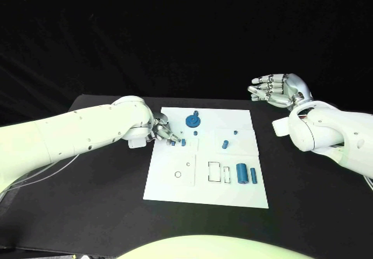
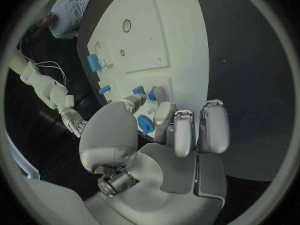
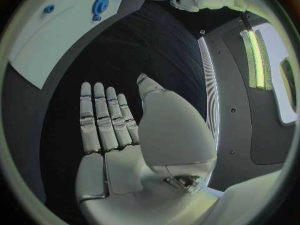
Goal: Assemble the parts on the task board
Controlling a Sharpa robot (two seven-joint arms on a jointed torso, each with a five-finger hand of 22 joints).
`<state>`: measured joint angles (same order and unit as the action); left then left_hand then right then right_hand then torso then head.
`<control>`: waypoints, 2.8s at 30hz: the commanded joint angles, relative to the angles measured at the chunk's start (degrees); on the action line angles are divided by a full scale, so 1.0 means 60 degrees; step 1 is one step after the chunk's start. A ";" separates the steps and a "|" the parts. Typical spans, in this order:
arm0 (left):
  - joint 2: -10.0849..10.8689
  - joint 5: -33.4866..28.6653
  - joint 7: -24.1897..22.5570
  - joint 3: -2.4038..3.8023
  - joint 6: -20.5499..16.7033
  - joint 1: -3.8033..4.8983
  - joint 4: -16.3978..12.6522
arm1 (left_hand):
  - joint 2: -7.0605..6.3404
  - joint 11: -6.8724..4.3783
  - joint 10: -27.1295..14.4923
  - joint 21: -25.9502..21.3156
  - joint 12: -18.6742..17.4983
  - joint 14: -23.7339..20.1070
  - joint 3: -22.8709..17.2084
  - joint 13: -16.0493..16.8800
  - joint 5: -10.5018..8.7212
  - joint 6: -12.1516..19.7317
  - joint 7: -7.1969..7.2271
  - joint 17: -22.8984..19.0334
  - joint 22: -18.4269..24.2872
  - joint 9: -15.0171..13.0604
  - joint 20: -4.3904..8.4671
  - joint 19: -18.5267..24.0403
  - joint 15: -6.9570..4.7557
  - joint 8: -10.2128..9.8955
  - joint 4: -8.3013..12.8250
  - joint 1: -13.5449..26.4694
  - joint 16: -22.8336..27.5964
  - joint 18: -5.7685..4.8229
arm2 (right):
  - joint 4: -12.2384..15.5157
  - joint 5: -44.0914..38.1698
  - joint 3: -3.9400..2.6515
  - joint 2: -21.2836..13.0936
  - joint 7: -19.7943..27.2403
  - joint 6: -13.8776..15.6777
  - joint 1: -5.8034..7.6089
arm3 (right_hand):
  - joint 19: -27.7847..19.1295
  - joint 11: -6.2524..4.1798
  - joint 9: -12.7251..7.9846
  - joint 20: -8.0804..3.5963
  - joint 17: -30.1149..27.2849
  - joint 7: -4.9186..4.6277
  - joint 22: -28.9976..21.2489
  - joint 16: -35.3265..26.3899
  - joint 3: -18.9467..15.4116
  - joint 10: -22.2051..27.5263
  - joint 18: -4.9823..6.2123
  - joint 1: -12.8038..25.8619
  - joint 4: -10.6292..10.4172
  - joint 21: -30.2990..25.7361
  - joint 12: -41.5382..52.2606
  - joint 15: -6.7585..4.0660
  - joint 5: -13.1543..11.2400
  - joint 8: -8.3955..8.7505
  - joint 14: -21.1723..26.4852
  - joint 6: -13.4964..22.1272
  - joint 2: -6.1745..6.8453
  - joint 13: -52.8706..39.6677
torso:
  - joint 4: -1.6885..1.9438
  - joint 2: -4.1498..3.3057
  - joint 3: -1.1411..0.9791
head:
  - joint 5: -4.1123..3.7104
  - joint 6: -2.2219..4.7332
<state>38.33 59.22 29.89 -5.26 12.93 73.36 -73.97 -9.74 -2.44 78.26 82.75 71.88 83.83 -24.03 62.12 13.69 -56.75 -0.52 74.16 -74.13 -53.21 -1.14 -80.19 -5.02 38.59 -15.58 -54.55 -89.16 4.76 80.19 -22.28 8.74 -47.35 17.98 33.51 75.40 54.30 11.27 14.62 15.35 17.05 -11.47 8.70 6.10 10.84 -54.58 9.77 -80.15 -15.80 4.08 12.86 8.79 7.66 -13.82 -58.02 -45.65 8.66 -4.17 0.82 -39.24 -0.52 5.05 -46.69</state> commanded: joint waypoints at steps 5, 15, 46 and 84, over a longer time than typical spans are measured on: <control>0.0093 -0.0067 -0.0040 0.0073 -0.0231 -0.0010 -0.0126 | 0.0033 -0.0045 0.0194 0.0035 0.0048 0.1028 0.0166 0.0198 -0.0323 -0.0109 -0.0060 0.2640 -0.0338 0.0055 -0.0003 -0.0260 -0.0048 -0.0180 -0.0167 -0.0172 -0.0140 -0.0259 | -0.0001 -0.0029 -0.0002 0.0006 0.0033 -0.0029 -0.0025 | -0.0137 -0.0009 -0.0083 -0.0030 -0.0074 -0.0551 -0.0055 -0.0155 -0.0325 -0.0185 0.0134 0.0102 0.0043 -0.0041 -0.0073 0.0003 0.0061 0.0138 0.0010 -0.0076 -0.0250 0.0087 | -0.0010 0.0004 -0.0002 | -0.0021 0.0026; 0.0342 -0.1150 -0.0463 0.0360 -0.0870 -0.0008 -0.0350 | -0.0031 0.0085 -0.0448 -0.0345 -0.0672 0.1028 0.0544 -0.0767 -0.0395 0.0383 -0.0224 0.2640 0.0322 0.0002 -0.0053 0.0162 0.0026 -0.0275 -0.0185 -0.0203 -0.0140 -0.0113 | -0.0004 -0.0038 -0.0002 -0.0005 0.0050 -0.0006 -0.0055 | -0.0137 -0.0009 -0.0083 -0.0030 -0.0074 -0.0551 -0.0055 -0.0155 -0.0325 -0.0185 0.0134 0.0102 0.0043 -0.0041 -0.0073 0.0003 0.0061 0.0138 0.0010 -0.0076 -0.0250 0.0087 | -0.0003 0.0010 -0.0012 | -0.0088 0.0087; -0.0748 0.3652 -0.6205 0.0050 -0.4186 -0.0547 0.0395 | -0.0922 0.1630 -0.5468 -0.5203 -0.6490 -0.3945 -0.1052 -0.7783 -0.0307 0.2321 -0.1450 -0.5136 0.6097 0.4316 -0.1205 0.4233 0.1362 -0.2703 0.1285 -0.4663 0.4621 0.0956 | -0.0015 -0.0064 -0.0002 -0.0053 0.0033 -0.0031 -0.0072 | -0.0136 -0.0007 -0.0092 -0.0028 -0.0102 -0.0553 -0.0090 -0.0169 -0.0336 -0.0191 0.0134 0.0112 0.0043 -0.0041 -0.0088 0.0006 0.0062 0.0158 0.0008 -0.0085 -0.0256 0.0087 | -0.0022 -0.0017 -0.0014 | -0.0270 0.0338; -0.1498 0.4351 -0.5626 0.0036 -0.3451 -0.0658 0.1468 | -0.0668 0.1625 -0.4921 -0.4421 -0.7139 -0.3283 -0.1423 -0.8587 -0.0315 0.1321 -0.1500 -0.4582 0.5522 0.5073 -0.1224 0.4197 0.1362 -0.3169 0.1647 -0.4843 0.3123 0.0972 | 0.0006 -0.0107 -0.0003 0.0005 0.0026 -0.0039 -0.0075 | -0.0132 -0.0008 -0.0101 -0.0026 -0.0131 -0.0551 -0.0129 -0.0181 -0.0330 -0.0200 0.0134 0.0082 0.0070 -0.0038 -0.0104 0.0007 0.0065 0.0178 -0.0001 -0.0096 -0.0266 0.0086 | -0.0001 -0.0016 -0.0019 | -0.0390 0.0222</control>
<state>29.52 85.24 -3.85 -5.07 -7.74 69.41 -65.20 -14.38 7.48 48.04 55.69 29.55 63.70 -31.28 11.14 11.97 -48.08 -9.64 45.66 -40.32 -23.47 -8.31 -54.96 3.07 20.61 -6.73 -83.78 -69.02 9.94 80.12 -22.80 8.74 -47.36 18.02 33.44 74.97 54.30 11.36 14.37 15.35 16.75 -11.41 8.25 6.09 10.84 -54.67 9.77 -80.15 -15.80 4.08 12.86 8.79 7.66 -13.82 -58.02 -45.73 8.66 -4.16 0.80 -39.32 -0.63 2.79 -45.27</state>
